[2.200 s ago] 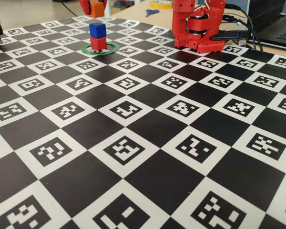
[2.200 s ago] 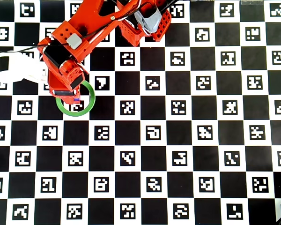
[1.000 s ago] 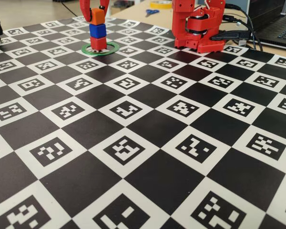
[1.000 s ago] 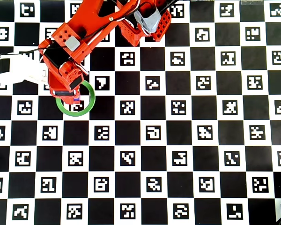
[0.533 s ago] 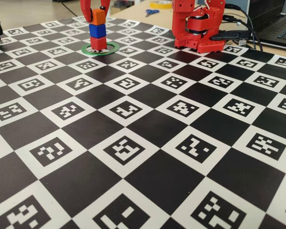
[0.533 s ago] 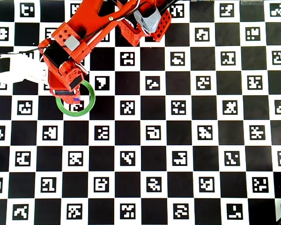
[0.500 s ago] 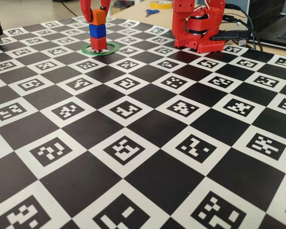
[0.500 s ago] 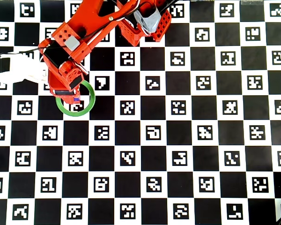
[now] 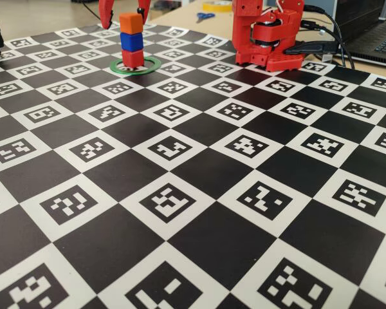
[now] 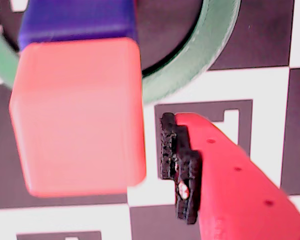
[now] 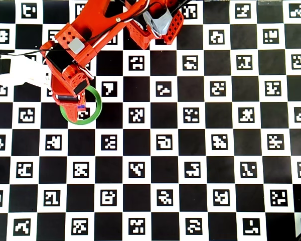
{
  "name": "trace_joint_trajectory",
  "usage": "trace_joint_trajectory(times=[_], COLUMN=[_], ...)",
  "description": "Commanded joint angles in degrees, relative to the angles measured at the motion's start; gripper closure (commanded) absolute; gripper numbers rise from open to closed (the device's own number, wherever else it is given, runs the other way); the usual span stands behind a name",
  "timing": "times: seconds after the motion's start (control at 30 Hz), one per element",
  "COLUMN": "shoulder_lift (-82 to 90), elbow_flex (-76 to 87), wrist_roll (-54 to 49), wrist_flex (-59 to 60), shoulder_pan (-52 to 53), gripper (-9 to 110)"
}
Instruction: Grab the red cube then put it in the green circle then put the blue cube on top and finally the orange cube on top
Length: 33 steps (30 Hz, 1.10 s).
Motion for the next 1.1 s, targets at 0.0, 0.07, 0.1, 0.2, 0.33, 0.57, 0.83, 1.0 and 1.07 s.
trace_joint_trajectory(times=[0.0,0.07,0.1,0.2,0.33,0.57,0.83,1.0,1.07], shoulder_lift=[7.1,8.6,9.7,13.2,15.5,25.8,32.4,36.6,40.0], elbow_flex=[-6.9,-8.3,-8.5,-8.1,-5.9,9.6,24.5,36.1,41.2], wrist_roll=[0.7,1.3,1.7,4.3,13.9,26.6,33.8,25.3,20.8], wrist_flex=[3.3,5.1,5.8,6.8,6.9,-1.0,-8.6,-16.9,-20.6], shoulder_pan=[-0.6,-1.2,-1.6,-3.5,-7.0,-17.2,-32.6,-37.9,-39.0], gripper=[61,61,61,61,65,83,106,107,107])
